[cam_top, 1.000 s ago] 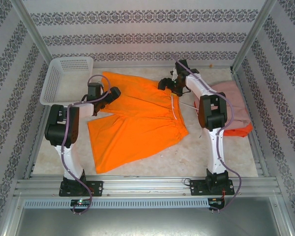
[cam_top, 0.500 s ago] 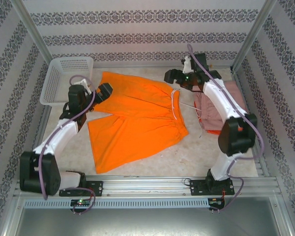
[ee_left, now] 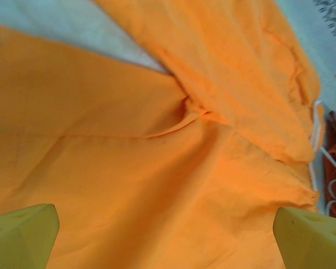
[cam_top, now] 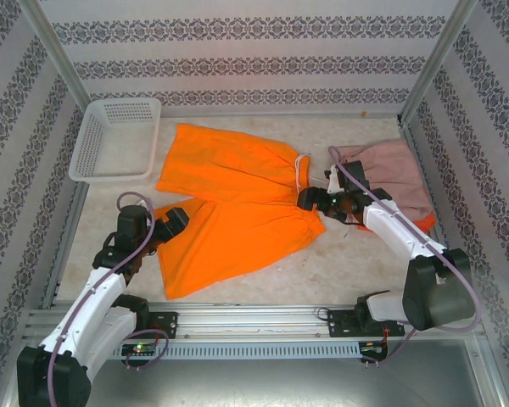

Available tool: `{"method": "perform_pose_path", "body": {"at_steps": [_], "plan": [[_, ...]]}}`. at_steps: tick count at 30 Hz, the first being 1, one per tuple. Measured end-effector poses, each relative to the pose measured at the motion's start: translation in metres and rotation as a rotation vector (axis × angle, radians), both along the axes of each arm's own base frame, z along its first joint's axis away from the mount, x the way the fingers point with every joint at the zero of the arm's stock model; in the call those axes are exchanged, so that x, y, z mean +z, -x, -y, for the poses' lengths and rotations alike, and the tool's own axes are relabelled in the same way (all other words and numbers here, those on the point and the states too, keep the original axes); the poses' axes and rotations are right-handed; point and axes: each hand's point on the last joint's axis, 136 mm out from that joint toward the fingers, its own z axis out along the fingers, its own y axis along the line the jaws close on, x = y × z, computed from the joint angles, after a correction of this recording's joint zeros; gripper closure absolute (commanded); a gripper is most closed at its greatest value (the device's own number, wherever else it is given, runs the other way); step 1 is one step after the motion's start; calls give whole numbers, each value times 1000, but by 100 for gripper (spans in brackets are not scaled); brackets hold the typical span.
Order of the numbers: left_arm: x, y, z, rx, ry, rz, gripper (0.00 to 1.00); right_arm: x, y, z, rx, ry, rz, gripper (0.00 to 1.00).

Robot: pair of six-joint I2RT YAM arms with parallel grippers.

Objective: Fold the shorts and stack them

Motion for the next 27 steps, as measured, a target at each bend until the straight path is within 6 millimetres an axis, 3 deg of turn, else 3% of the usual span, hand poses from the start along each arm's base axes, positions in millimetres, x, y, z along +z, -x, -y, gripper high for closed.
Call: {"method": "perform_pose_path", "body": {"at_steps": [5,9,15,20,27], "plan": [[-31,2,3,5,22,-87,0,-17,8,-8,0,-25,-23,12],[-48,-6,7,-1,31,-131,0,-22,1,-23,19,-51,-18,12],[-69,-21,10,-17,15,-167,0,-52,-1,-35,30,-74,-99,12],[-71,-46,7,-19,-37,-134,0,-65,-5,-37,19,-83,-120,12],[-71,-81,5,-29,-77,-100,0,-64,-16,-35,-5,-124,-109,12]]}}
